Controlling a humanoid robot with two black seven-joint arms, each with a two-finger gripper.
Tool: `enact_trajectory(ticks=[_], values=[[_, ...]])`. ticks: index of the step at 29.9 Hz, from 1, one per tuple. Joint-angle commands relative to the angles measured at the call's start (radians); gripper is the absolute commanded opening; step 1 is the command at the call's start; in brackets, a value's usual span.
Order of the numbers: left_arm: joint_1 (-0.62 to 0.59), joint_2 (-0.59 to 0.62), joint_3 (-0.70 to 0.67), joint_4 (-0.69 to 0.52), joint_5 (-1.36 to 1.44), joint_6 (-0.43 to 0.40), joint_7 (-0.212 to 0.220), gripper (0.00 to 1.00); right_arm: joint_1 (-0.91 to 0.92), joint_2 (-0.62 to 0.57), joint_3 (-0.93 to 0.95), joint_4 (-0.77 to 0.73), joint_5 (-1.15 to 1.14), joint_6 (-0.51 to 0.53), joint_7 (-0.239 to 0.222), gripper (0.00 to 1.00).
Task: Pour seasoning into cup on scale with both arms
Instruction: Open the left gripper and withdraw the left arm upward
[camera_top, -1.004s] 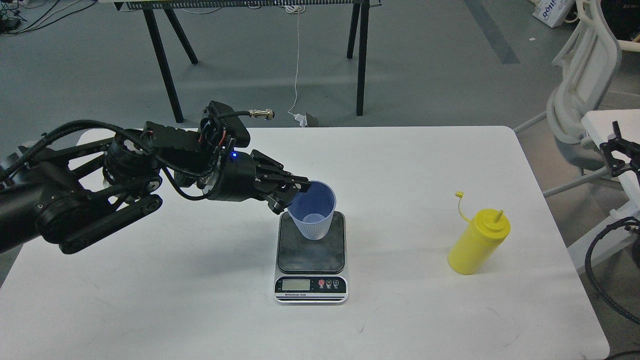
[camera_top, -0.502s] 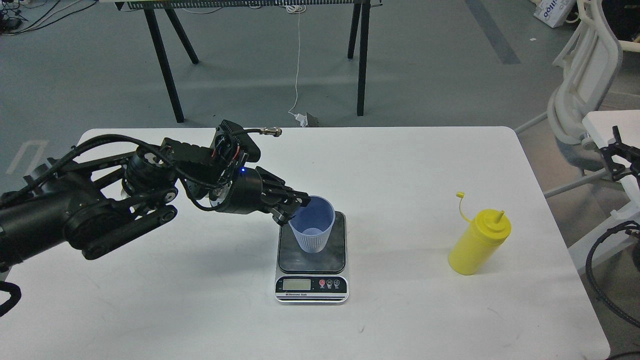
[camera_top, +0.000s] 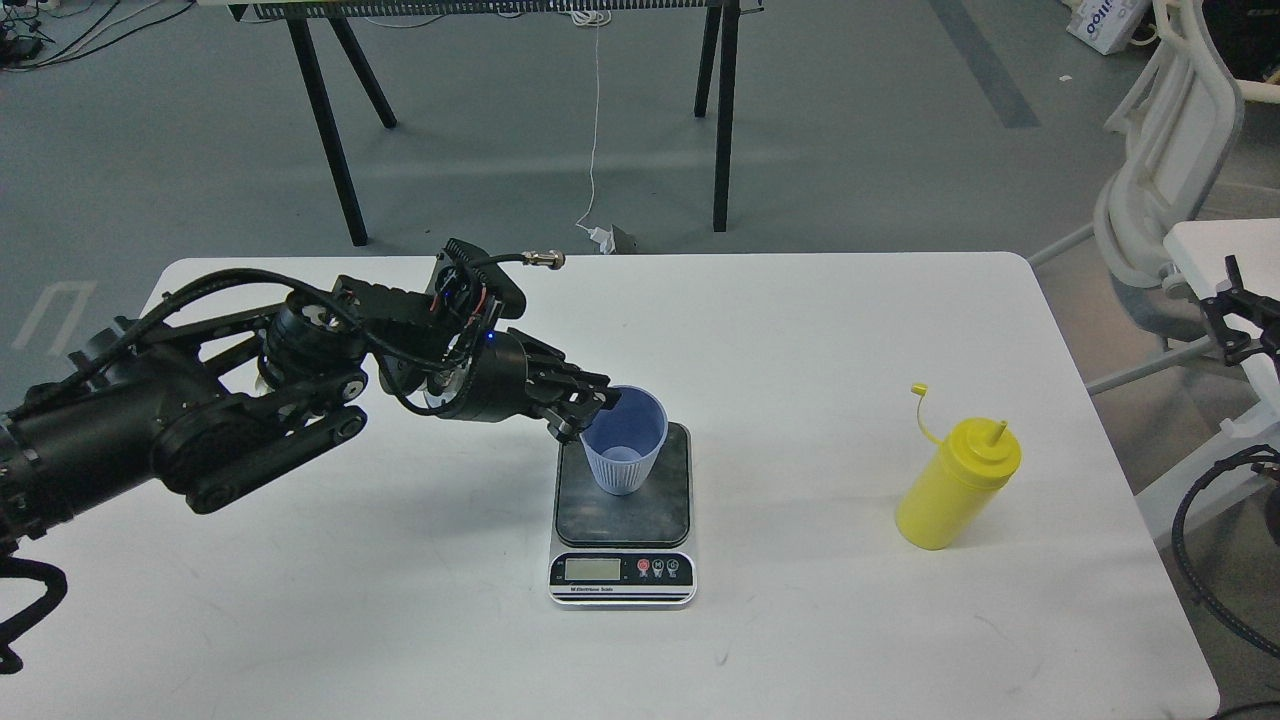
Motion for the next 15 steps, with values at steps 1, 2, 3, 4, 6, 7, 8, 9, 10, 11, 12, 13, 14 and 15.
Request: enact_trajectory(ticks=[1, 2, 3, 4, 6, 7, 8, 9, 10, 11, 12, 13, 14, 15], values=[[0.001, 0.006, 0.000, 0.000, -0.008, 0.000, -0.003, 0.22, 0.000, 0.000, 0.000, 0.000, 0.000, 0.000, 0.000, 0.99], [0.001, 0.006, 0.000, 0.002, -0.011, 0.000, -0.003, 0.26, -0.002, 0.000, 0.000, 0.000, 0.000, 0.000, 0.000, 0.99], [0.001, 0.006, -0.004, 0.000, -0.017, 0.000, -0.001, 0.35, -0.002, 0.000, 0.000, 0.002, 0.000, 0.000, 0.000, 0.99], [0.000, 0.005, -0.015, 0.000, -0.022, 0.001, -0.001, 0.49, -0.004, 0.000, 0.000, 0.002, 0.000, 0.000, -0.002, 0.99], [-0.003, 0.009, -0.032, -0.009, -0.065, 0.012, -0.004, 0.90, -0.014, -0.003, 0.000, 0.008, 0.000, 0.000, 0.000, 0.99], [-0.005, 0.014, -0.045, -0.011, -0.112, 0.017, -0.004, 0.93, -0.025, -0.009, 0.000, 0.018, 0.000, 0.000, -0.002, 0.99], [-0.005, 0.017, -0.056, -0.011, -0.172, 0.017, -0.003, 0.94, -0.036, -0.018, 0.000, 0.038, 0.000, 0.000, 0.000, 0.99], [-0.009, 0.020, -0.061, -0.011, -0.227, 0.017, -0.001, 0.95, -0.052, -0.029, 0.000, 0.058, 0.000, 0.000, 0.000, 0.99], [-0.014, 0.025, -0.062, -0.011, -0.288, 0.018, -0.001, 0.98, -0.078, -0.037, 0.000, 0.086, 0.000, 0.000, 0.000, 0.99], [-0.018, 0.031, -0.065, -0.011, -0.338, 0.018, -0.002, 0.99, -0.106, -0.041, 0.001, 0.112, 0.000, 0.000, 0.000, 0.99], [-0.031, 0.041, -0.075, -0.011, -0.396, 0.020, -0.004, 0.99, -0.140, -0.048, 0.006, 0.147, 0.000, 0.000, 0.000, 0.99], [-0.043, 0.049, -0.085, -0.011, -0.446, 0.020, -0.006, 0.99, -0.170, -0.055, 0.014, 0.176, 0.002, 0.000, 0.000, 0.99], [-0.054, 0.055, -0.101, -0.011, -0.514, 0.018, -0.007, 0.99, -0.213, -0.064, 0.027, 0.216, 0.000, 0.000, 0.000, 0.99], [-0.057, 0.060, -0.124, -0.008, -0.587, 0.018, -0.009, 0.99, -0.258, -0.074, 0.041, 0.254, 0.000, 0.000, 0.000, 0.99]])
